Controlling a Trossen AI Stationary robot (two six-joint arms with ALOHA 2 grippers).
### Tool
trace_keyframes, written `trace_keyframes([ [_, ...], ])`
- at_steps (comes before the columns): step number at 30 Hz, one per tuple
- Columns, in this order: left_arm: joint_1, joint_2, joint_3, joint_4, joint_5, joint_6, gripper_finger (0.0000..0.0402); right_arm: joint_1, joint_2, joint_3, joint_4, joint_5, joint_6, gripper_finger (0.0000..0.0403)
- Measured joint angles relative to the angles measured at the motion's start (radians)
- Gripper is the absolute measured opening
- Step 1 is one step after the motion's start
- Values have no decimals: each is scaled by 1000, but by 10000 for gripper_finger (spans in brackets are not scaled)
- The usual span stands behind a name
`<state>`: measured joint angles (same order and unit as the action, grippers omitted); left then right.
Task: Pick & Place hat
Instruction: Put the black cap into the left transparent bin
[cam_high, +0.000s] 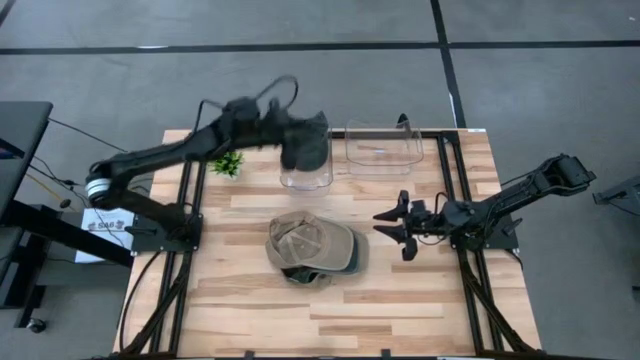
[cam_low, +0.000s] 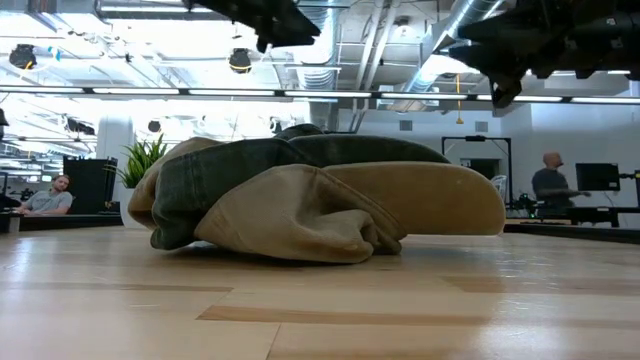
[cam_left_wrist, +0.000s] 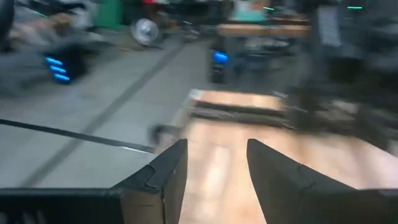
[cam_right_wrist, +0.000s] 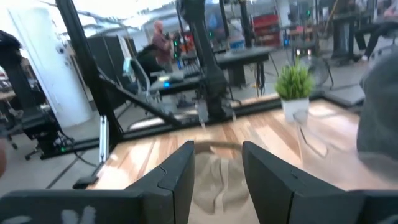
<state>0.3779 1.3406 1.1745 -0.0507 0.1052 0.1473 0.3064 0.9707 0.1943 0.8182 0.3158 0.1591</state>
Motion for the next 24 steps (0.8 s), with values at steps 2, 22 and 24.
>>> trace_keyframes([
  [2,-59,-76,-110,29,-2,-42,163,1,0,0,28,-2,-5,124],
  [22,-447,-417,-878,748,-334,-254,163,-234,115,379,-571,-10,-116,124],
  [24,-447,-417,-878,747,-334,-215,163,-316,149,439,-649,-62,-135,124],
])
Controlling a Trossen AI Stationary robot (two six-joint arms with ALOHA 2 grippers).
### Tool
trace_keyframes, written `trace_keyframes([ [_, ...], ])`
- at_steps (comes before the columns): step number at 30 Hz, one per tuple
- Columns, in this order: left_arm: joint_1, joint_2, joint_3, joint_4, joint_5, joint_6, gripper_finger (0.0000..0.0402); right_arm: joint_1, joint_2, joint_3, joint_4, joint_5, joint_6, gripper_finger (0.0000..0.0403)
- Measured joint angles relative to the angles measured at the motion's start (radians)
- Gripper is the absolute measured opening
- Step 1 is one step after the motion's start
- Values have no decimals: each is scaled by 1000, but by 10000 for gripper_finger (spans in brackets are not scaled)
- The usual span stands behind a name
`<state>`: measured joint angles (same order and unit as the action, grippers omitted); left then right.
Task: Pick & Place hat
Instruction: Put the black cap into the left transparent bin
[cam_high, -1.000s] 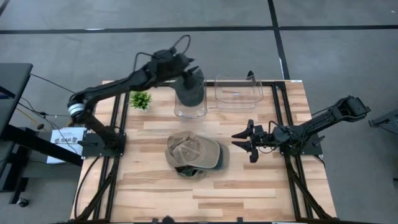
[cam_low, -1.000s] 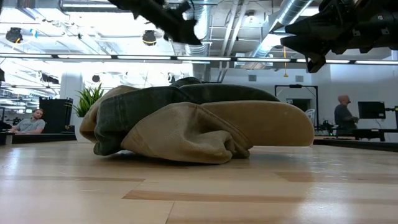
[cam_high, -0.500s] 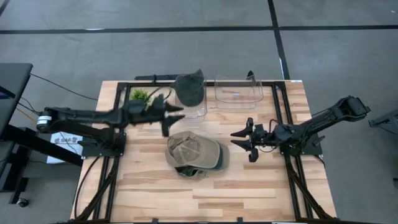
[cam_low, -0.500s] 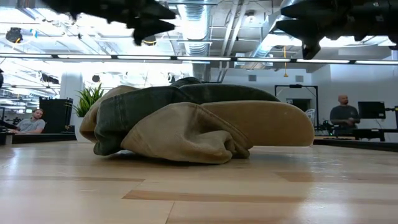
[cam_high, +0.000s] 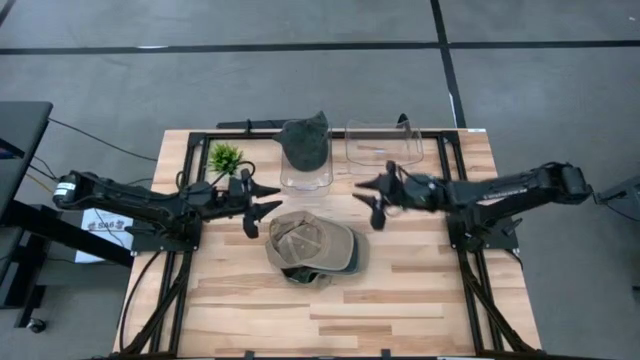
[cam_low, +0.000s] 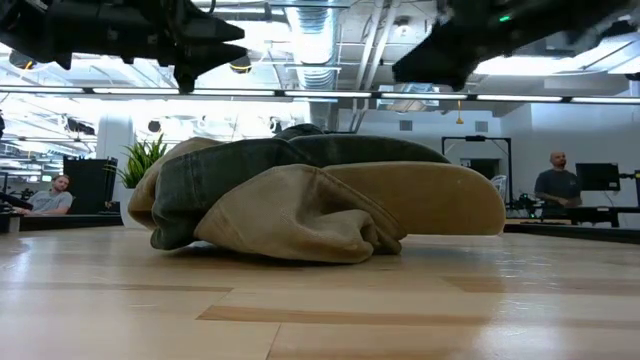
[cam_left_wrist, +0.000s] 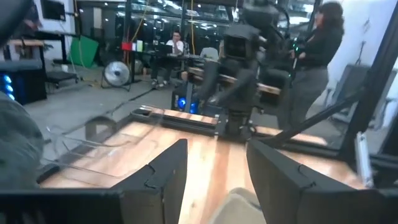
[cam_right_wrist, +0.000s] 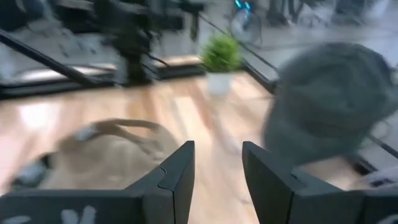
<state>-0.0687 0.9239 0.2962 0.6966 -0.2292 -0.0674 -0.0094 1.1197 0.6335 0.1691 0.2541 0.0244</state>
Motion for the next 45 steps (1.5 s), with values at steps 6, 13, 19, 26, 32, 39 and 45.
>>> trace_keyframes([
  [6,59,0,0,1,-147,87,163,-255,147,199,-122,-299,-82,124],
  [13,206,0,0,1,-122,86,163,-474,359,556,-364,-516,-237,124],
  [19,283,1,1,-27,-26,80,163,-530,593,870,-621,-607,-516,124],
  [26,334,1,1,-33,121,91,163,-530,834,1179,-818,-608,-736,124],
  [32,382,1,1,-86,142,116,163,-530,899,1302,-899,-610,-790,124],
  [39,419,1,1,-81,186,119,163,-523,868,1303,-873,-595,-876,124],
  [45,456,1,19,-75,186,117,163,-559,888,1300,-878,-588,-892,124],
])
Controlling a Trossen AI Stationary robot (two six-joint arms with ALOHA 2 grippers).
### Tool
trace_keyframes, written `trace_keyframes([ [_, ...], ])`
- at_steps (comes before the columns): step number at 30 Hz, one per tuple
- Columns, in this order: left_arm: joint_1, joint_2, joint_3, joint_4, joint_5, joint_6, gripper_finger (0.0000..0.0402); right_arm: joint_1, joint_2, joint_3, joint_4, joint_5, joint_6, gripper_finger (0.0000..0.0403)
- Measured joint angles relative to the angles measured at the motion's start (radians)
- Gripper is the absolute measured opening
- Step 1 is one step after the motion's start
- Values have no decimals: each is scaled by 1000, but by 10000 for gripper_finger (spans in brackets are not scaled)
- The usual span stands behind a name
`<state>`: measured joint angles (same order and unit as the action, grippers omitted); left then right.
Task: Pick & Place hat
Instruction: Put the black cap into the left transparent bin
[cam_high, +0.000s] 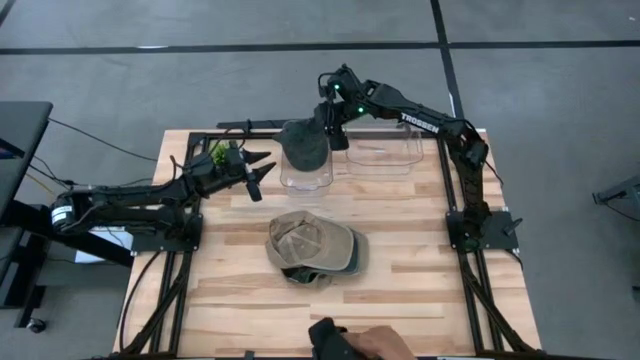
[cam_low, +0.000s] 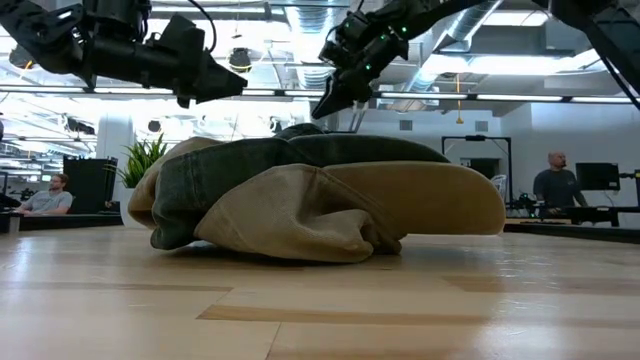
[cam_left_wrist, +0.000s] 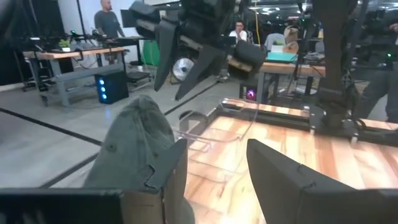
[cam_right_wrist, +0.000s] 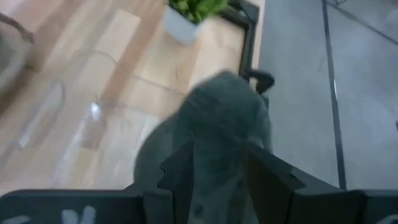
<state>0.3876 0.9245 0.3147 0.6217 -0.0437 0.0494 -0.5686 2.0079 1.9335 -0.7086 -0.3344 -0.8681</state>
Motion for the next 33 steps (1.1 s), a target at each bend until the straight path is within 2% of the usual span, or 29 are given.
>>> trace_keyframes([
  [7,0,0,27,0,0,54,163,-52,8,0,47,-16,-6,124],
  [14,0,0,34,8,0,81,163,-82,8,0,69,-113,-4,124],
  [19,0,0,34,16,0,81,163,-77,38,-2,118,-135,-6,124],
  [28,0,0,34,15,0,81,163,-60,93,-1,147,-130,-40,124],
  [33,0,0,34,15,0,81,163,-62,94,-1,141,-128,-7,119],
])
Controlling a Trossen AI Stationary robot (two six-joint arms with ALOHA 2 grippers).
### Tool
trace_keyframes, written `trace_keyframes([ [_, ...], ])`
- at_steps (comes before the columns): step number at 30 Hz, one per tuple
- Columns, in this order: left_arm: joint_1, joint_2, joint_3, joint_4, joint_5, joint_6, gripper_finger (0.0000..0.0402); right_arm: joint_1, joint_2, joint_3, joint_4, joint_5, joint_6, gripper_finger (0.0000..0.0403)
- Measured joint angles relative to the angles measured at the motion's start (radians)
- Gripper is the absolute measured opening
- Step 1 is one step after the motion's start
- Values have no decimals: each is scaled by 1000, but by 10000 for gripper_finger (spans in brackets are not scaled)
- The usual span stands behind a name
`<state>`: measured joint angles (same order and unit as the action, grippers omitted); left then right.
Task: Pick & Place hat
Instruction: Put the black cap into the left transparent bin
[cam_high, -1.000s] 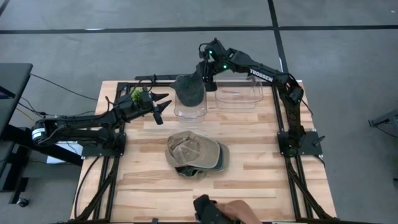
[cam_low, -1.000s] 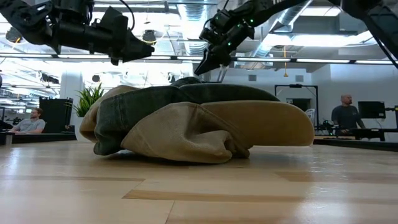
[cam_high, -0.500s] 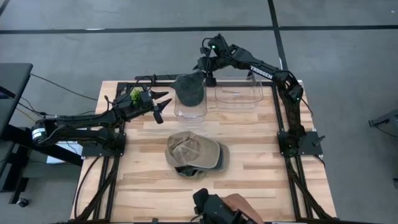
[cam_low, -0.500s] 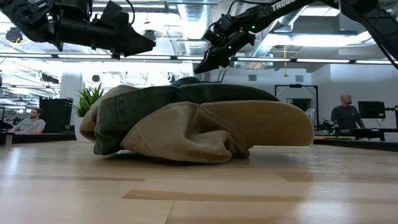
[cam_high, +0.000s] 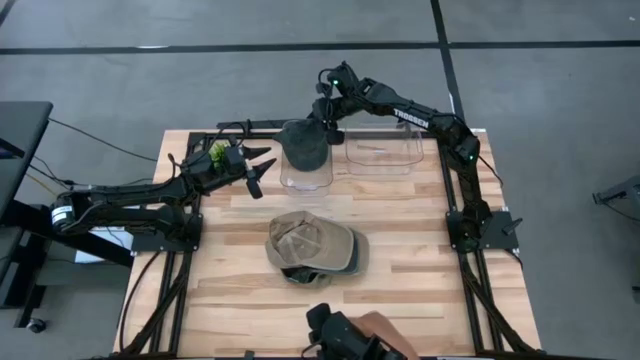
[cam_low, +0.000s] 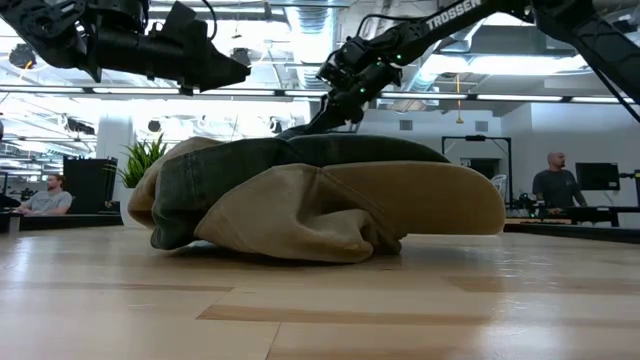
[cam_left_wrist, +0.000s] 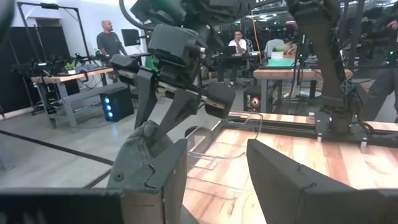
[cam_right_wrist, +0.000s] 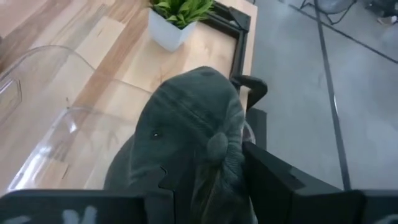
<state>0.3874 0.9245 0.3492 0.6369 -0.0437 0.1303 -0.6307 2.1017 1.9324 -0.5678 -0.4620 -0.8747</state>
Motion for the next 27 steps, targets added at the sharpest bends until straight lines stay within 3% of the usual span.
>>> trace_keyframes([
  [4,0,0,0,0,0,-3,163,0,-3,0,0,40,88,87],
  [9,0,0,0,-2,0,-5,163,4,-4,0,-8,81,186,17],
  [14,0,0,0,-4,0,-7,163,34,-4,0,1,139,283,26],
  [27,0,0,0,-9,0,-4,163,126,-5,50,-3,469,353,16],
])
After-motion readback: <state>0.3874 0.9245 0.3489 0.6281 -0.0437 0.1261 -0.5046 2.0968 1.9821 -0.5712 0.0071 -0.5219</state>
